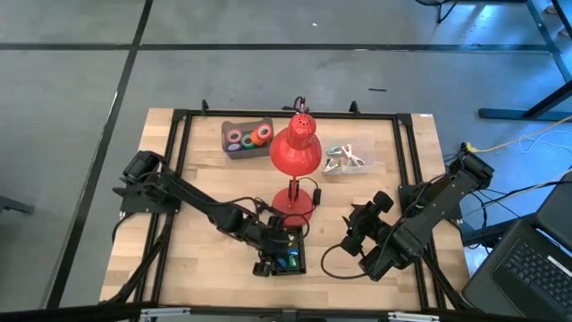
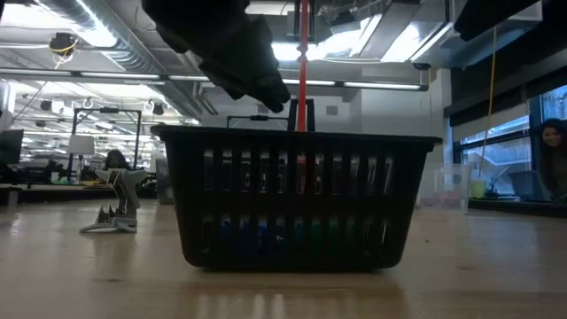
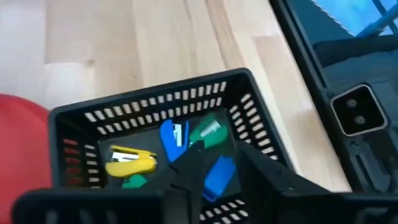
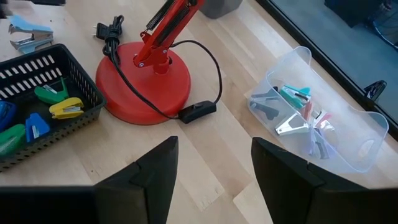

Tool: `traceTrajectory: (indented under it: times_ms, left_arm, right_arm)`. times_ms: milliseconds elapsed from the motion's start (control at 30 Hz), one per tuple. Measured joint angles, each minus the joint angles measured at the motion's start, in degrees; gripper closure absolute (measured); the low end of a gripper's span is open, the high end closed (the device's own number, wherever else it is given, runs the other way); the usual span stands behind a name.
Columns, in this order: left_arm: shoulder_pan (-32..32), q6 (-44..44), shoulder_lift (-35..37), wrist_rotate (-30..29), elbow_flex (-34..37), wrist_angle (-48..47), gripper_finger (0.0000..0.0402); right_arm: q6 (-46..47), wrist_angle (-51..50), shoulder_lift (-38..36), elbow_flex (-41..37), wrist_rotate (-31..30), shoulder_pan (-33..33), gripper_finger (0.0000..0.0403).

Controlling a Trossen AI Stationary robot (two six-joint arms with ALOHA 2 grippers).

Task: Pick and place Stapler, Stapler remover, tape
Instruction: Put the green stapler into the black bin, then put the light blue staple remover into the transparent bin

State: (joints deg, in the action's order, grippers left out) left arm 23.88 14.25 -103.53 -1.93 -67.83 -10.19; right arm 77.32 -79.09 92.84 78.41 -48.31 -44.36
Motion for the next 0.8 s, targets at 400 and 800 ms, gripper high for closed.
traceTrajectory:
  times_ms: [400,800]
  left_arm:
    - [4.2,-2.0,3.8,7.4,0.1,1.2,0.0286]
    - [5.6,13.6,13.1,-9.1,12.3,-7.2,0.0313]
  right_arm:
    - [0.0,0.2,0.1,0.0,0.1,-0.1,0.0198]
    - [0.0,0.0,3.3,-0.1,0.4,-0.2,0.0198]
